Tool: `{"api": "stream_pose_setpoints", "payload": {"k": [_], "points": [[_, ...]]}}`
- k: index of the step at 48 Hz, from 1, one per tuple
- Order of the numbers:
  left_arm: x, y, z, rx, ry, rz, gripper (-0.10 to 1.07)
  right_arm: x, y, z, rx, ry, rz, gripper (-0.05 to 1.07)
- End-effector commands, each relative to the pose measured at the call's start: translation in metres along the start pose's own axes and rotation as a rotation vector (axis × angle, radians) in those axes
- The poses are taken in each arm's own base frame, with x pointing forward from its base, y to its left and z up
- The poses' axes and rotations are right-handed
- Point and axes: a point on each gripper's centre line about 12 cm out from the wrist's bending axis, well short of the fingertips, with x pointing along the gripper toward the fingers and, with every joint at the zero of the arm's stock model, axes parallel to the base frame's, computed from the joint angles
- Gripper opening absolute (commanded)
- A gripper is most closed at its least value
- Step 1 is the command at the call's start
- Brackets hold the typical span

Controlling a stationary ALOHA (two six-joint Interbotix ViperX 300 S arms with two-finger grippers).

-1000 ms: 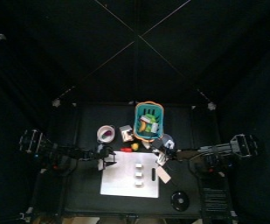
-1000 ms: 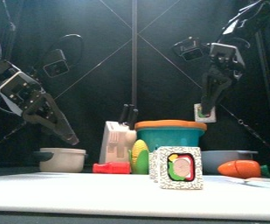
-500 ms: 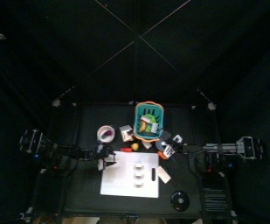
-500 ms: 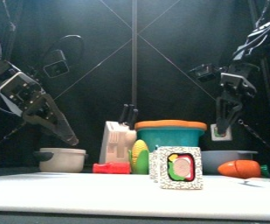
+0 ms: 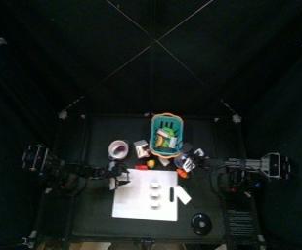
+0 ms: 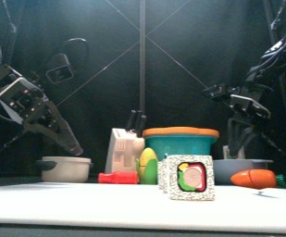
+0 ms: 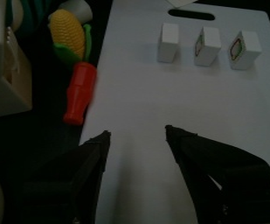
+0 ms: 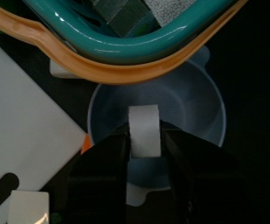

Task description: Place piece of sushi in bowl

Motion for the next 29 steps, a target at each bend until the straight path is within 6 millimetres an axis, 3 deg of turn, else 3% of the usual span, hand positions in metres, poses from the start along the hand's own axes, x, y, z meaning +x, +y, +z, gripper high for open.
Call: {"api": "stream_pose_setpoints", "payload": {"k": [1,8,29], "points": [[0.0025,-0.0009,0.0104,-0.001,-0.032,-0.001,0.9,-0.0017,0.0015,0.0044,0.006,-0.015,0.01,0.72],[0.0023,-0.0005,0.01,0.0,-0.032,0.0,0.9,-0.0015,0.0016,0.0047,0.006,-0.014,0.009,0.79],[0.0025,-0.0005,0.0106,0.0,-0.034,-0.001,0.9,-0.0001,0.0003,0.0013,0.004,-0.005,0.006,0.79]]}}
